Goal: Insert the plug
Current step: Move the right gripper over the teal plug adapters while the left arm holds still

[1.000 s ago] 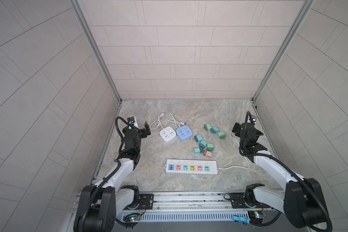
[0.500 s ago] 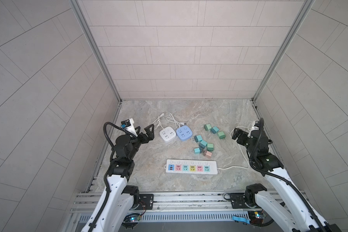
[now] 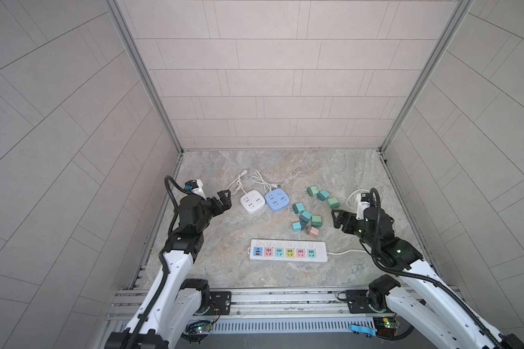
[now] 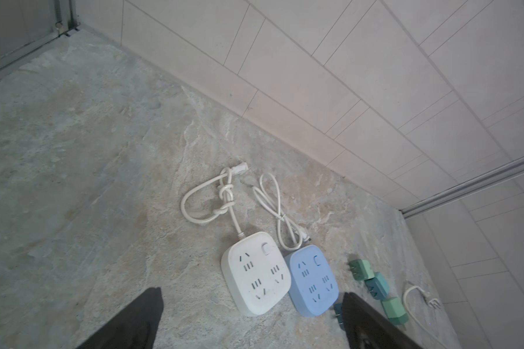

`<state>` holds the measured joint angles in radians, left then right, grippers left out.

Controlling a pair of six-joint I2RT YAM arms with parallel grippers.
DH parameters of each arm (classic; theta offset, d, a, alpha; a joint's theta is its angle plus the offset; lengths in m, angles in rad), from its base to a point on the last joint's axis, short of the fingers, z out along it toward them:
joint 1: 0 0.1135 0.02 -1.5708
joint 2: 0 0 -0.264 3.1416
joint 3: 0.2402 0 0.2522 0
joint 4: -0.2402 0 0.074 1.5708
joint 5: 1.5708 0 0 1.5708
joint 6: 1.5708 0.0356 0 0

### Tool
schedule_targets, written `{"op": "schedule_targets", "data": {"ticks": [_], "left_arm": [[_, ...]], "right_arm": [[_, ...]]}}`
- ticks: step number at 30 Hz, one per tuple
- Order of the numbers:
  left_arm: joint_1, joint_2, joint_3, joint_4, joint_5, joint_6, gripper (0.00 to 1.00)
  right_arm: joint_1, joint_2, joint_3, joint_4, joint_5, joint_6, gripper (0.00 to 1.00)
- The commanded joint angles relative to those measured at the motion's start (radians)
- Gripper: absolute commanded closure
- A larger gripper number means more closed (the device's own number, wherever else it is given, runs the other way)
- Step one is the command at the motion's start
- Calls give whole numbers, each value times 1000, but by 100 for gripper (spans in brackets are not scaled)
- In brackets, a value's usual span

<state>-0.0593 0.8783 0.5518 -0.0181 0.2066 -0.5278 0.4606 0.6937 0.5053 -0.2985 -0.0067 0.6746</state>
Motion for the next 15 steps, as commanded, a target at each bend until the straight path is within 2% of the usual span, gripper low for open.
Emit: {"op": "schedule_targets", "data": {"ticks": [1, 4, 7, 11, 15], "left_arm": [[1, 91, 36, -52, -2, 89, 0], [-16, 111, 16, -67, -21, 112, 0], [-31, 84, -52, -48, -133, 99, 0], [-32, 53, -127, 15, -121, 85, 0], [-33, -13, -176, 66, -101, 81, 0]], "right_arm": [[104, 43, -30, 32, 97, 45, 11], [135, 102, -37, 66, 84, 34, 12], [136, 176, -36, 101, 26, 1, 15], [143, 257, -34, 150, -16, -1, 21], [161, 293, -47, 180, 72, 30, 21]]}}
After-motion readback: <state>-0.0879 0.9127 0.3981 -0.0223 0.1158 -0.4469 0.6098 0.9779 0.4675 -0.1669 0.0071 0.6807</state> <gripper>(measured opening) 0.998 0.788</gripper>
